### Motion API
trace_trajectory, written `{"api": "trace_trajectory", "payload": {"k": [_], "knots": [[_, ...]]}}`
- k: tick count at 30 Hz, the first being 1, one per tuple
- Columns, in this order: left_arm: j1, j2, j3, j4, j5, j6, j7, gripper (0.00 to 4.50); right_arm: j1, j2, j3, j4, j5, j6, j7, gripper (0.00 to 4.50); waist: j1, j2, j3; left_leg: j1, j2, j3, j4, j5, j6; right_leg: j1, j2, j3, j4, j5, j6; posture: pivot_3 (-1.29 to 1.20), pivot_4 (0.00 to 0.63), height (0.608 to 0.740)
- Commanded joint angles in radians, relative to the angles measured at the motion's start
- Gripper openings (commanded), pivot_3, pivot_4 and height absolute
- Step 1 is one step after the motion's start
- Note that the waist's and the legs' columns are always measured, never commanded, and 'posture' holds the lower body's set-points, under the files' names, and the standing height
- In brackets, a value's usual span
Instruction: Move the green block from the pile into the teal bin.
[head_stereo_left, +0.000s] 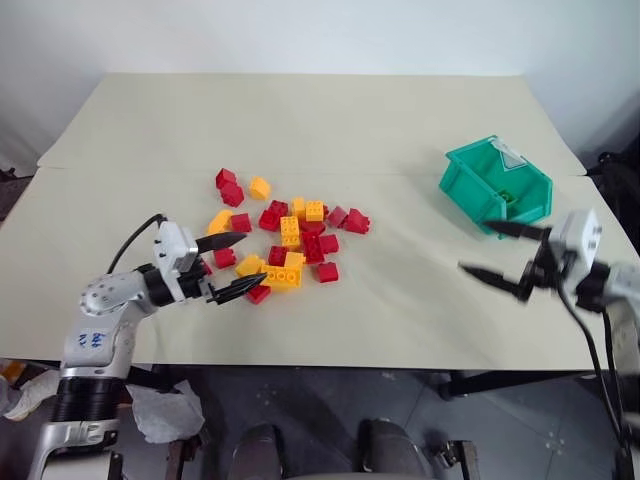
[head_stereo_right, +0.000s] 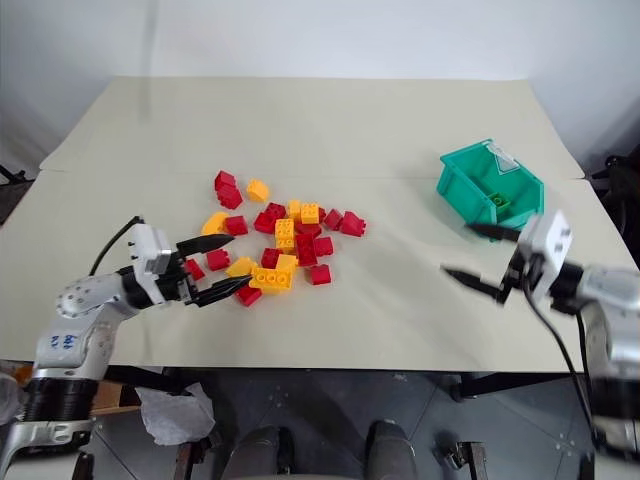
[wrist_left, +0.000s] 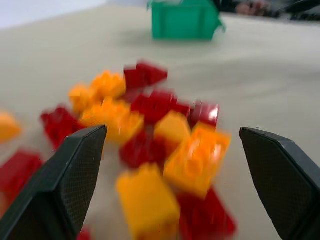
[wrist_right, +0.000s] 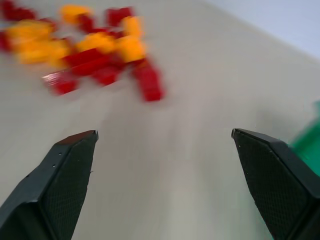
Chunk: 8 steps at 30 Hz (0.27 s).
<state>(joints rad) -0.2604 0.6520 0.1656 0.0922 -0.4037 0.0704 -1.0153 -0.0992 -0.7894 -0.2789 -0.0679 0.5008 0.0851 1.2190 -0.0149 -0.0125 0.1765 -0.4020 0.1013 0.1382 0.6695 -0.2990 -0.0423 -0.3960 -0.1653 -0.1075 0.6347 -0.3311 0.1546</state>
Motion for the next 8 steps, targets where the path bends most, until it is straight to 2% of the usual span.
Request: {"api": "trace_trajectory", "payload": {"k": [1,8], "knots": [[0.042,0.02,0.039,-0.016,0.026,-0.067,0.01,4.5,0.078,0.016,-0.045,-0.148,0.048,0.022,-0.047,4.48,0.0,0.0,0.0,0.0,0.0,0.0,0.001,0.0,0.0,0.0,0.0,0.0,0.0,0.0,0.0,0.0,0.15,0.74],[0.1,0.022,0.066,-0.046,0.014,-0.08,0.03,4.5,0.157,0.056,-0.049,-0.134,0.014,-0.044,-0.095,4.48,0.01,0.0,0.0,0.0,0.0,0.0,0.004,0.0,0.0,0.001,0.0,0.0,0.0,0.0,0.0,0.0,0.15,0.74]]}}
